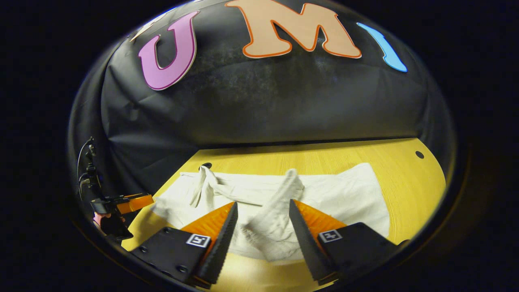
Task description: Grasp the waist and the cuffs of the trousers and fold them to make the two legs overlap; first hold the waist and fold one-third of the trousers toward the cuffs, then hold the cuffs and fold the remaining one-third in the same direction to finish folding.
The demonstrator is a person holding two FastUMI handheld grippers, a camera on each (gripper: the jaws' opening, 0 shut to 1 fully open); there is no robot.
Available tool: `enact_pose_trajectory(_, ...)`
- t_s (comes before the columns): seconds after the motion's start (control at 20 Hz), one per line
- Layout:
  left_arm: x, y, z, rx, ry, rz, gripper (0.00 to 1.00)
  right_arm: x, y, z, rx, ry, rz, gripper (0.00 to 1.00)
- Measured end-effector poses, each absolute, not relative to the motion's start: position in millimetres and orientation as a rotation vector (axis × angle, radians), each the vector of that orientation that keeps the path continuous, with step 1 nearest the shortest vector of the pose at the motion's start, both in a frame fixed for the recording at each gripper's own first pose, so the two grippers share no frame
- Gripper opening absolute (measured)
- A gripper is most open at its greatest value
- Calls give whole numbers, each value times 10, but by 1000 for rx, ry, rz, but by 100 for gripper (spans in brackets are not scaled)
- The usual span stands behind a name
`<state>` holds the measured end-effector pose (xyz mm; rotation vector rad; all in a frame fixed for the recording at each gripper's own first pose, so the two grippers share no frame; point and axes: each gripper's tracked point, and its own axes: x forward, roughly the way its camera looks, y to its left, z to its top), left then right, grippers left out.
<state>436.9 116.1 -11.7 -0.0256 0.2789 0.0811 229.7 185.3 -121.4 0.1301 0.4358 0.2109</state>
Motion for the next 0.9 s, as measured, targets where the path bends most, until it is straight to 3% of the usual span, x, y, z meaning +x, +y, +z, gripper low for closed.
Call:
enact_pose_trajectory(0.05,4423,1197,-144,-21,283,90,95,2282,1823,-1222,120,429,205,87)
enact_pose_trajectory(0.1,4469,1231,-179,-14,292,97,95,2282,1853,-1281,114,422,201,94)
enact_pose_trajectory(0.15,4487,1271,-226,-7,305,107,95,2279,1865,-1278,109,417,194,89)
enact_pose_trajectory(0.2,4525,1294,-262,0,316,115,95,2251,1838,-1254,105,414,185,95)
enact_pose_trajectory(0.7,4633,1402,-515,44,415,164,94,2257,1601,-1224,152,417,129,96)
enact_pose_trajectory(0.9,4628,1493,-556,80,437,199,80,2204,1483,-1244,163,438,109,96)
